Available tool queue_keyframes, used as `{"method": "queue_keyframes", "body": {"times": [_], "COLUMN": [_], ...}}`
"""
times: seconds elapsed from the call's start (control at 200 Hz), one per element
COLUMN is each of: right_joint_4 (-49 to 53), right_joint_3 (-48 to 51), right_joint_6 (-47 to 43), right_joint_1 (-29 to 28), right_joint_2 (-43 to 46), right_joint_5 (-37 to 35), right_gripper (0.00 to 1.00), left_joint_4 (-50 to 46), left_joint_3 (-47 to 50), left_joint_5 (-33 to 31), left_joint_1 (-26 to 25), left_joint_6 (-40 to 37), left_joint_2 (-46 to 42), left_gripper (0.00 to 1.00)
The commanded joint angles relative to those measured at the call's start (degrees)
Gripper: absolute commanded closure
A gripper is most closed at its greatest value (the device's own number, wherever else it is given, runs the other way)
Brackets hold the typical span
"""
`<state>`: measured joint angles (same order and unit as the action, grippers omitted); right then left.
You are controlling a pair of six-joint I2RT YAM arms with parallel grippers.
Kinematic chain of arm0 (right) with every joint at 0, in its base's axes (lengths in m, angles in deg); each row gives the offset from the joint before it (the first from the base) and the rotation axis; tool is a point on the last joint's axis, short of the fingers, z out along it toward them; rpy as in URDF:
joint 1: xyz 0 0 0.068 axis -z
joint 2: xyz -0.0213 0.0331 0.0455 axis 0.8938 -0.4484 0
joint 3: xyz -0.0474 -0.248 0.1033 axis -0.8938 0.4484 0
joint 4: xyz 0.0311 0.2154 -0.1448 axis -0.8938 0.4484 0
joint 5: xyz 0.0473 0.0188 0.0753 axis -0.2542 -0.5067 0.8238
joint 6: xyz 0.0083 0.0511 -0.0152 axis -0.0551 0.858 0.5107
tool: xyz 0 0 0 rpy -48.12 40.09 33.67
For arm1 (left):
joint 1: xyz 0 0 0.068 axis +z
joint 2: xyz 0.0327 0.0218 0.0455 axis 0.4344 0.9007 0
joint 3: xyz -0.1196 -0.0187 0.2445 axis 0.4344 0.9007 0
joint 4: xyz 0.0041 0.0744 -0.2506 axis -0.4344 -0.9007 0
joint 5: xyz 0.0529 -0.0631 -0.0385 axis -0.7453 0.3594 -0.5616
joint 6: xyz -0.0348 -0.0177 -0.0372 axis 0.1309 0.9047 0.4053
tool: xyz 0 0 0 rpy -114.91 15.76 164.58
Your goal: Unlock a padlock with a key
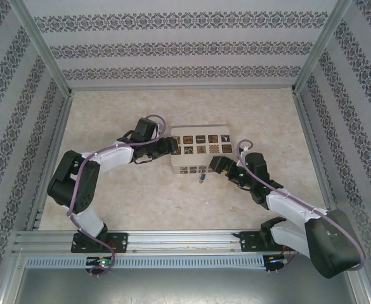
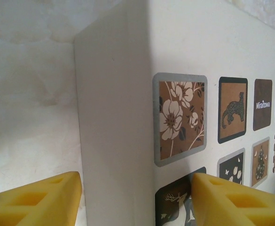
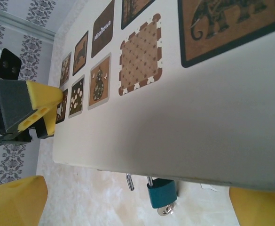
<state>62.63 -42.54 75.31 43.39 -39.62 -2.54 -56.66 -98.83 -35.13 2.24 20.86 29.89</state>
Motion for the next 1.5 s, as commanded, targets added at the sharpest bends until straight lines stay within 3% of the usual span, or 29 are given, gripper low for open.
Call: {"method": "queue_keyframes", "body": {"times": [0.0, 0.405, 0.809, 1.494], "right_joint_4": [-1.9, -5.8, -11.7, -11.3], "right_joint_3": [-2.4, -9.9, -14.0, -9.5], "right_joint_6": [-2.9, -9.6, -8.7, -7.6], "right_joint_1": [0.6, 0.8, 0.8, 2.4], "right_joint_2": [-1.3, -11.3, -20.1, -16.3], "right_joint_5": [1.3, 4.7, 6.1, 1.9], "right_gripper": [0.02, 0.02, 0.01, 0.02], "left_joint_4": [-1.1, 0.6, 3.0, -0.1], "left_joint_3": [2.9, 9.7, 14.5, 11.9], "left_joint_5": [-0.9, -3.0, -4.2, -7.0], "left_joint_1": [0.5, 0.5, 0.7, 2.6], "left_joint_6": [0.0, 1.6, 4.2, 3.6], "left_joint_2": [-0.2, -4.3, -8.8, -17.5], "left_gripper": [0.38, 0.38, 0.38, 0.32]}}
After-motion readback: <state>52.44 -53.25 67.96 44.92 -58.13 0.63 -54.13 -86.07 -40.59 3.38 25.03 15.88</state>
